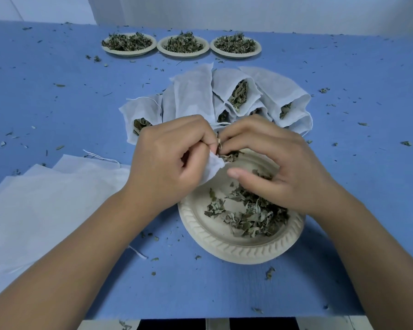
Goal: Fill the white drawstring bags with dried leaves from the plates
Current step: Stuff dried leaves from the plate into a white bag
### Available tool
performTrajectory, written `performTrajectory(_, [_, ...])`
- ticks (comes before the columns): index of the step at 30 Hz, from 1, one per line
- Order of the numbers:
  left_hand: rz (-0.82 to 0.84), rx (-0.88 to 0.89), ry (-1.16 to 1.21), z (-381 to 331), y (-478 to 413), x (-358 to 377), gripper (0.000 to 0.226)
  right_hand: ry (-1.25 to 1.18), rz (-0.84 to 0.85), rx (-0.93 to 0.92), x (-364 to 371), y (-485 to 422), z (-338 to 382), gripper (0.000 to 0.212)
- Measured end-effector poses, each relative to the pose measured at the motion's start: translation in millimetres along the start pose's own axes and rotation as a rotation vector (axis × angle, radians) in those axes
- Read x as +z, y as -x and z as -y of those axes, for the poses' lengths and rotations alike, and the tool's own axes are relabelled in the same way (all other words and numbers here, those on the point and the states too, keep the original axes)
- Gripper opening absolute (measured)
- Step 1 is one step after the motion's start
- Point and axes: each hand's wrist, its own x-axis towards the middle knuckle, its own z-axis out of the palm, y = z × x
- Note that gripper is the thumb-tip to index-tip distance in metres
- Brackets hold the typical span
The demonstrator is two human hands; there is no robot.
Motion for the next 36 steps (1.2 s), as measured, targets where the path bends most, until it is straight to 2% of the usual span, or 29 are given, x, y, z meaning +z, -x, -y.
performTrajectory(3, [-0.004,-0.014,-0.002,-0.2,-0.2,-0.4,0.027,-0.041,-0.002,0.006,-3.1,-0.9,-0.6,0.025])
performTrajectory(6, [0.014,-0.009,0.000,-0.6,-0.4,-0.5,0.027,-0.211,-0.130,0.038,-1.3,-1.5,2.7,0.022])
performTrajectory(8, [0.029,0.002,0.007,-0.8,-0.5,0.2,0.027,-0.238,-0.234,0.045,1.7,-0.2,5.6,0.017])
performTrajectory(11, [0.043,0.028,0.023,-1.3,-0.1,1.9,0.028,-0.103,-0.261,-0.010,9.1,-0.3,8.7,0.006])
performTrajectory(15, [0.021,0.042,0.019,-2.6,-0.1,2.5,0.027,-0.042,-0.102,-0.068,15.1,-0.8,10.7,0.020])
performTrajectory(18, [-0.010,0.038,0.023,-2.1,-0.6,1.3,0.027,0.025,-0.227,-0.054,0.0,1.7,9.0,0.025])
performTrajectory(20, [-0.006,0.052,0.030,-2.2,-0.6,0.5,0.027,0.076,-0.155,-0.041,-1.7,2.2,10.2,0.032])
performTrajectory(22, [0.020,0.082,0.019,-3.6,0.1,0.7,0.027,0.055,0.093,0.000,6.6,1.5,12.2,0.025])
performTrajectory(23, [0.033,0.090,0.011,-4.4,0.3,1.2,0.027,-0.006,0.167,0.034,9.4,0.4,12.1,0.022])
performTrajectory(24, [0.038,0.086,0.008,-4.4,0.3,1.2,0.027,-0.109,0.145,0.073,8.8,-0.9,10.5,0.022])
performTrajectory(25, [0.034,0.073,0.010,-3.8,0.0,0.7,0.027,-0.234,0.045,0.119,4.6,-1.7,8.9,0.025])
performTrajectory(27, [0.008,0.049,0.008,-1.3,-1.5,-2.0,0.027,-0.438,-0.202,0.226,-14.1,-1.6,4.0,0.043])
performTrajectory(28, [-0.005,0.044,0.006,-0.1,-2.3,-3.4,0.028,-0.448,-0.245,0.301,-25.8,0.1,1.3,0.052])
performTrajectory(29, [-0.016,0.043,0.005,0.8,-2.9,-4.1,0.028,-0.418,-0.197,0.379,-35.0,2.5,-1.6,0.059])
performTrajectory(30, [-0.021,0.042,0.008,1.0,-3.2,-4.2,0.028,-0.393,-0.067,0.457,-40.4,5.1,-3.4,0.064])
performTrajectory(33, [-0.003,0.041,0.020,-1.2,-2.4,-1.7,0.028,-0.435,0.418,0.650,-37.5,7.8,-2.5,0.059])
performTrajectory(34, [0.004,0.041,0.020,-1.8,-1.9,-1.1,0.028,-0.462,0.486,0.674,-33.0,6.3,-0.7,0.053])
performTrajectory(36, [0.006,0.038,0.024,-1.9,-1.4,-1.0,0.028,-0.473,0.485,0.632,-24.2,3.7,1.2,0.035])
